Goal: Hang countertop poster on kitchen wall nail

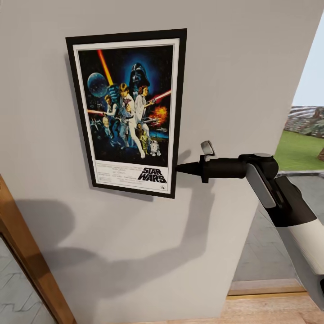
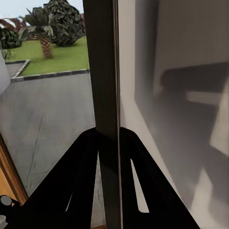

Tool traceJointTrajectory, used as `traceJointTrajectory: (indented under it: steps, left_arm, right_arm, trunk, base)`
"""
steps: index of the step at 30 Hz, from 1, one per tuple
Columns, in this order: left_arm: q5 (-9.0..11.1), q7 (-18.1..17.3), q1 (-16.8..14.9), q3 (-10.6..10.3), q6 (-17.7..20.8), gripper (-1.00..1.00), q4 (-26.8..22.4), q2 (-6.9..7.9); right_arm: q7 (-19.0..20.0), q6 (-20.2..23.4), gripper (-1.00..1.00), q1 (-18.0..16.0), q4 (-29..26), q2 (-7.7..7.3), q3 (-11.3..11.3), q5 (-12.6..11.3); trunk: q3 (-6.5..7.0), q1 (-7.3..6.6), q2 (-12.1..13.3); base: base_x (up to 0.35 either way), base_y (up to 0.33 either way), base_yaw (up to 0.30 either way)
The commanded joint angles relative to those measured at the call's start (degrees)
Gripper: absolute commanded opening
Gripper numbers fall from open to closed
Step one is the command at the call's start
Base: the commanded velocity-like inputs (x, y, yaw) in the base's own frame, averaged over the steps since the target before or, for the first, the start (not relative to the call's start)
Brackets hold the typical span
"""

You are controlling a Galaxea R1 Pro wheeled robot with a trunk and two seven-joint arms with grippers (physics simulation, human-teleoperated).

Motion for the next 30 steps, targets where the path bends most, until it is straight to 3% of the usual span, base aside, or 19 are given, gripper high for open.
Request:
traceJointTrajectory:
  steps: [1,30]
  left_arm:
    - [-0.01,-0.35,0.02,0.18,-0.08,1.00,-0.02,-0.02]
    - [-0.01,-0.35,0.02,0.24,-0.09,1.00,-0.07,-0.02]
  right_arm:
    - [-0.04,0.41,-1.00,-0.03,0.02,-0.04,0.08,-0.43]
    - [0.05,0.41,-1.00,-0.03,-0.05,-0.05,-0.01,-0.43]
  trunk:
    - [-0.01,0.02,-0.03]
    - [-0.01,0.02,-0.03]
  base:
    - [0.000,0.037,0.000]
    - [0.021,0.003,0.000]
